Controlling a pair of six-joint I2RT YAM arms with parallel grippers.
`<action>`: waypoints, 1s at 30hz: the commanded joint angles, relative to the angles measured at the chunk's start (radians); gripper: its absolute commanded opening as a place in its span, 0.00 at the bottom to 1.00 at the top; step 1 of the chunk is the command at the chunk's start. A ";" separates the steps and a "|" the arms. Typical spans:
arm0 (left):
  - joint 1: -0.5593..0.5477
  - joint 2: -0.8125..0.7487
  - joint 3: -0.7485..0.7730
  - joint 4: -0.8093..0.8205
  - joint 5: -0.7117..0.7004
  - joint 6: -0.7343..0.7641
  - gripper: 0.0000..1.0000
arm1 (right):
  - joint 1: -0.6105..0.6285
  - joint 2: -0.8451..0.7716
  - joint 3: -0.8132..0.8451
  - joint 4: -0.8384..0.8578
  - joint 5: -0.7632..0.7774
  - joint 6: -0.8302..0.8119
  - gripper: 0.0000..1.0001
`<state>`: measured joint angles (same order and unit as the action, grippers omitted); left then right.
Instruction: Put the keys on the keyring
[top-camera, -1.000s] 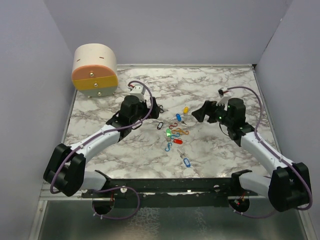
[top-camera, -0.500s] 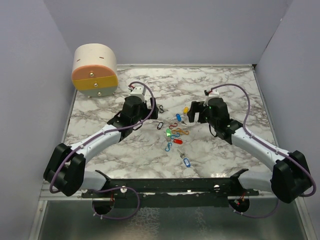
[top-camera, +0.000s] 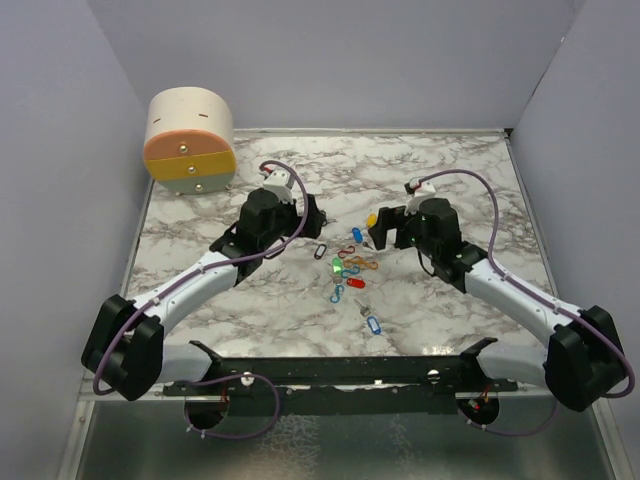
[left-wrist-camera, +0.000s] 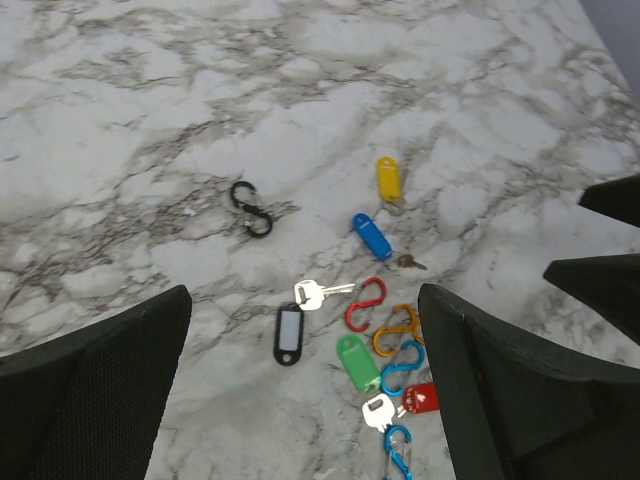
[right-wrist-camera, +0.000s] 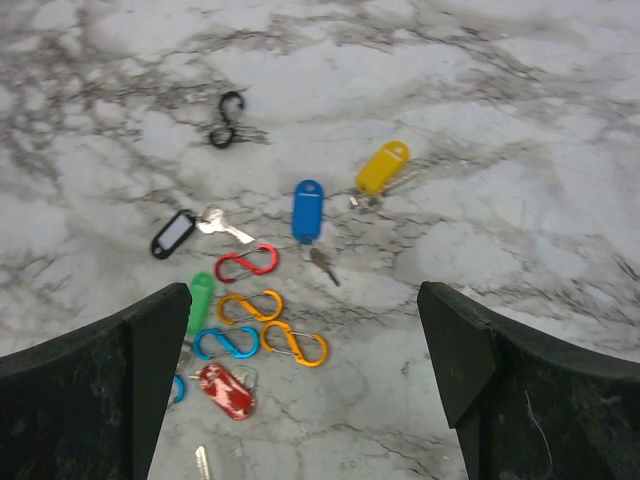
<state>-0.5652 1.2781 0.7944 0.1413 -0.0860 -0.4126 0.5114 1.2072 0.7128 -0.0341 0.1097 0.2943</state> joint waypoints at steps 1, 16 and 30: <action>-0.009 0.027 0.011 0.105 0.265 0.047 0.99 | 0.007 -0.044 -0.021 0.154 -0.292 -0.053 1.00; -0.021 -0.039 0.009 0.007 0.012 0.034 0.99 | 0.007 -0.020 0.021 0.079 -0.154 -0.020 1.00; -0.021 0.029 0.026 -0.032 -0.067 0.068 0.99 | 0.007 0.019 0.041 0.015 -0.017 0.022 0.99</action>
<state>-0.5838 1.2678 0.7944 0.1314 -0.1093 -0.3626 0.5159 1.1847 0.7025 0.0196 0.0650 0.2962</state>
